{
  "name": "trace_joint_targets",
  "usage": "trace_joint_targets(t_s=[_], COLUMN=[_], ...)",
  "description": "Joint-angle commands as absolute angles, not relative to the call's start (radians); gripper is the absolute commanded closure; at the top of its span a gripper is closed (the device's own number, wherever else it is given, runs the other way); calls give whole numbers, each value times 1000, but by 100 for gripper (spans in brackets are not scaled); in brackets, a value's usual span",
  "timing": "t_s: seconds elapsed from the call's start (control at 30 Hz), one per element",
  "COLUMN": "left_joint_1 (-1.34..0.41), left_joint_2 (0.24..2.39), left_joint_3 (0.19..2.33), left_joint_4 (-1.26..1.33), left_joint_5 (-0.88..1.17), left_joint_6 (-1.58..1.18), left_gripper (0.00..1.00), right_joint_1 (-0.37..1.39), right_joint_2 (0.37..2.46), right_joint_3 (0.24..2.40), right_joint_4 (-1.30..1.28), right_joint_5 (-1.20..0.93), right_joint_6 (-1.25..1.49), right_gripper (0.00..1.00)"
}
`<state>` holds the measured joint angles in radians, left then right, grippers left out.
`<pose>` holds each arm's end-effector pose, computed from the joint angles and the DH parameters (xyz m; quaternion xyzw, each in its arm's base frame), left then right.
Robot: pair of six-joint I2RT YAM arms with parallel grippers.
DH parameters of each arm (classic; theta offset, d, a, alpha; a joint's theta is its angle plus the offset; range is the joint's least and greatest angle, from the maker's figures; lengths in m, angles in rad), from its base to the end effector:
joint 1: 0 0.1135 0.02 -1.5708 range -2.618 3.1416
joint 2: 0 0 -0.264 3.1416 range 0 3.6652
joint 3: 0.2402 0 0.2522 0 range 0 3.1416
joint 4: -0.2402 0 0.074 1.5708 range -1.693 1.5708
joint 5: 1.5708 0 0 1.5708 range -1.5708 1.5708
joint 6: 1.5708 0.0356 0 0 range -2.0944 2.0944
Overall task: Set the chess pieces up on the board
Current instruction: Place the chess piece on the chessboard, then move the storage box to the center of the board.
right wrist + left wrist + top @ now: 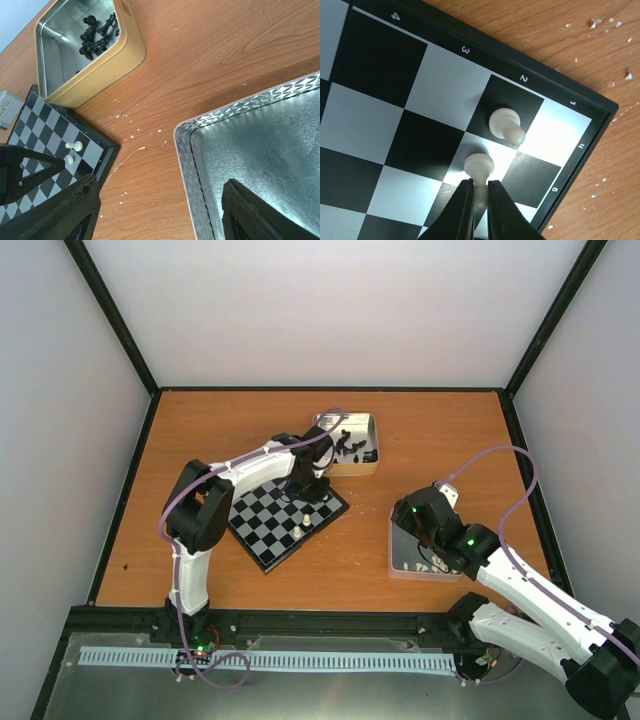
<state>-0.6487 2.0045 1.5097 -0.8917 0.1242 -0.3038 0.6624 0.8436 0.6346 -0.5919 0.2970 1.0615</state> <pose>0.3121 -0.2422 0.1821 0.1762 0.9781 -0.0970 0.0533 0.1419 0.0974 0.2410 0.2362 0.8874 0.1927 0.3458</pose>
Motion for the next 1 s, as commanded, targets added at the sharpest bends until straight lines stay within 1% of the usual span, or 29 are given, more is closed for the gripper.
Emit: trace_joint_targets(t_s=[0.0,0.23,0.37,0.5,0.57,0.67,0.7,0.87,0.97], left_joint_1=[-643,-643,-643,-643,-643,-643,-643,-643,-643], left_joint_2=[1975,1967,1973,1986,1983,1966,1958,1912,1860], left_joint_3=[1498,1475,1494,1510,1516,1530,1539,1577,1550], left_joint_4=[-919,-914,-902,-901,-907,-912,-913,-896,-856], left_joint_5=[142,133,144,155,147,136,134,130,123], left_joint_6=[-299,-298,-300,-299,-298,-299,-299,-296,-297], left_gripper=[99,98,92,84,77,63,61,53,52], right_joint_1=[658,658,658,658,658,658,658,655,655], right_joint_2=[839,845,850,849,845,843,847,883,900], right_joint_3=[625,619,618,622,623,622,621,600,564], right_joint_4=[-597,-591,-588,-593,-596,-593,-587,-615,-665], right_joint_5=[334,335,330,334,337,336,325,202,154], right_joint_6=[1069,1072,1072,1069,1069,1069,1067,1066,1066], right_gripper=[33,33,33,33,33,33,33,33,33])
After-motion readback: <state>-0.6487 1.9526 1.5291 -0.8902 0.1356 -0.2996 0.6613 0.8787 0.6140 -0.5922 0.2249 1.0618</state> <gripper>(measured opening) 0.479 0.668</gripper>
